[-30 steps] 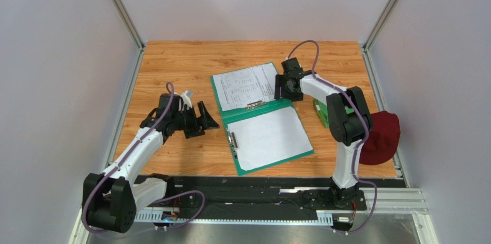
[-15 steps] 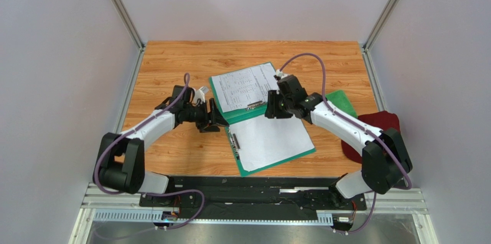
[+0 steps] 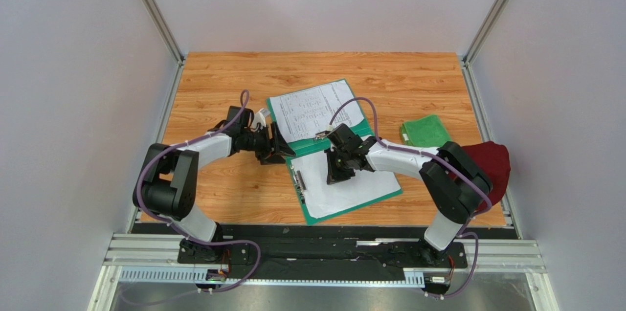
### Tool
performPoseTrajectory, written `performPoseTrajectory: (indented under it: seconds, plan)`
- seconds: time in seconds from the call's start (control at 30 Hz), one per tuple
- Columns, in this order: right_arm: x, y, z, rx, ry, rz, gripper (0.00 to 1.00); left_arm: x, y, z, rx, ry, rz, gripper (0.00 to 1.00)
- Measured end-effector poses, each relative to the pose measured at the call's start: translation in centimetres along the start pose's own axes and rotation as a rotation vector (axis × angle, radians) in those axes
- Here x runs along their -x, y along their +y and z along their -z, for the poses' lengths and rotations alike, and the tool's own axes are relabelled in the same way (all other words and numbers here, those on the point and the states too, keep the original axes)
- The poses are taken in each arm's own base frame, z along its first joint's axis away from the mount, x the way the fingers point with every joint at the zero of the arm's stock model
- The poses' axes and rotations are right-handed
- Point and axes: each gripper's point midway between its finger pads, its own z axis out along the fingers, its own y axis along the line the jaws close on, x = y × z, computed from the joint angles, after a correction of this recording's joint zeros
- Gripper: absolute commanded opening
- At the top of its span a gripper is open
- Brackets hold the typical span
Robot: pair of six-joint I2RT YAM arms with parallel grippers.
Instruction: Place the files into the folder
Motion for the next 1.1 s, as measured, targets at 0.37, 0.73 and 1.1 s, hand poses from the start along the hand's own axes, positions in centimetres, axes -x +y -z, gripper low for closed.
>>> performPoseTrajectory:
  seconds: [0.37, 0.73, 1.1]
  plan:
    - [1.1, 0.9, -1.4, 0.034, -0.046, -0.015, 0.00, 0.5, 0.8, -1.1, 0.011, 0.002, 0.035, 0.66]
    - [1.6, 1.4, -1.7, 0.059, -0.070, -0.009, 0.00, 2.5, 1.0, -1.3, 0.069, -0.043, 0.027, 0.68]
    - [1.6, 1.5, -1.8, 0.067, -0.071, -0.008, 0.00, 2.6, 1.4, -2.2, 0.074, -0.023, 0.048, 0.68]
